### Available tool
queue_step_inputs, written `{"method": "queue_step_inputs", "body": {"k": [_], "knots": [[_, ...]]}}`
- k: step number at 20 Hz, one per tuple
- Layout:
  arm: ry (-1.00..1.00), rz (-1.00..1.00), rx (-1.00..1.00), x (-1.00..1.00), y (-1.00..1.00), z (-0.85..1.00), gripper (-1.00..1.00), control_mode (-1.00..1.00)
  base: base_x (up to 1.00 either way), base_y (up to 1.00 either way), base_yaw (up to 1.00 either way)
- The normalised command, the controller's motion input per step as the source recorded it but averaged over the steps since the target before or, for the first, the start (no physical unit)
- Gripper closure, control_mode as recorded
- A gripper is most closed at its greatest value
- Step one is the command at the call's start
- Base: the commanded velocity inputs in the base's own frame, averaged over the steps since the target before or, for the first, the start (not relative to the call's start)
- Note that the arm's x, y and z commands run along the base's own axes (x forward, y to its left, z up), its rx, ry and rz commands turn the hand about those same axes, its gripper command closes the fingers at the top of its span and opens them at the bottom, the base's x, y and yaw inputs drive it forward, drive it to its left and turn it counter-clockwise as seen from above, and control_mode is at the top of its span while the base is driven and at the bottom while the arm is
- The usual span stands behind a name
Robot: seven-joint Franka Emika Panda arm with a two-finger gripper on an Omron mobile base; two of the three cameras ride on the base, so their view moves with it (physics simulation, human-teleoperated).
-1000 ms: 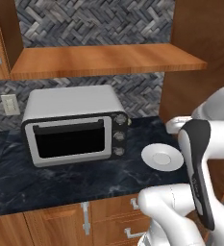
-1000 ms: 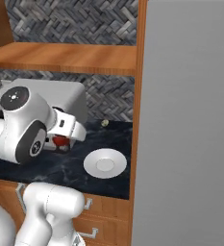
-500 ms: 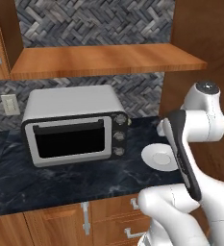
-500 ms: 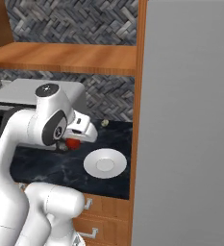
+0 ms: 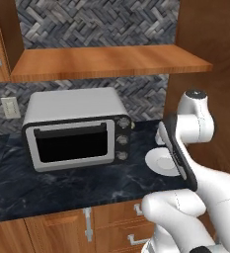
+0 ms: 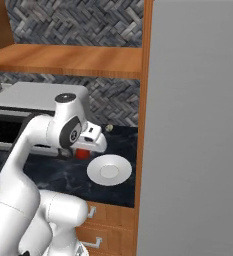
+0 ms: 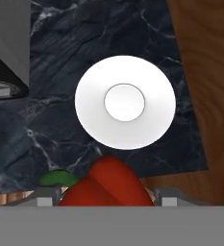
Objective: Pick the bell pepper from the microwave and place it on plate located on the counter.
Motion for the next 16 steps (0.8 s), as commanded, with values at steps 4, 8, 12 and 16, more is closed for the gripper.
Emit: {"method": "queue_step_inputs", "body": {"k": [4,8,12,16], "knots": [[0.04,0.00,0.00,0.31,-0.01,-0.58,1.00,-1.00,0.00,0.00,0.00],[0.06,0.00,0.00,0.28,0.00,-0.20,1.00,-1.00,0.00,0.00,0.00],[0.04,0.00,0.00,0.33,-0.01,-0.33,1.00,-1.00,0.00,0.00,0.00],[0.02,0.00,0.02,0.44,-0.12,-0.36,1.00,-1.00,0.00,0.00,0.00]]}}
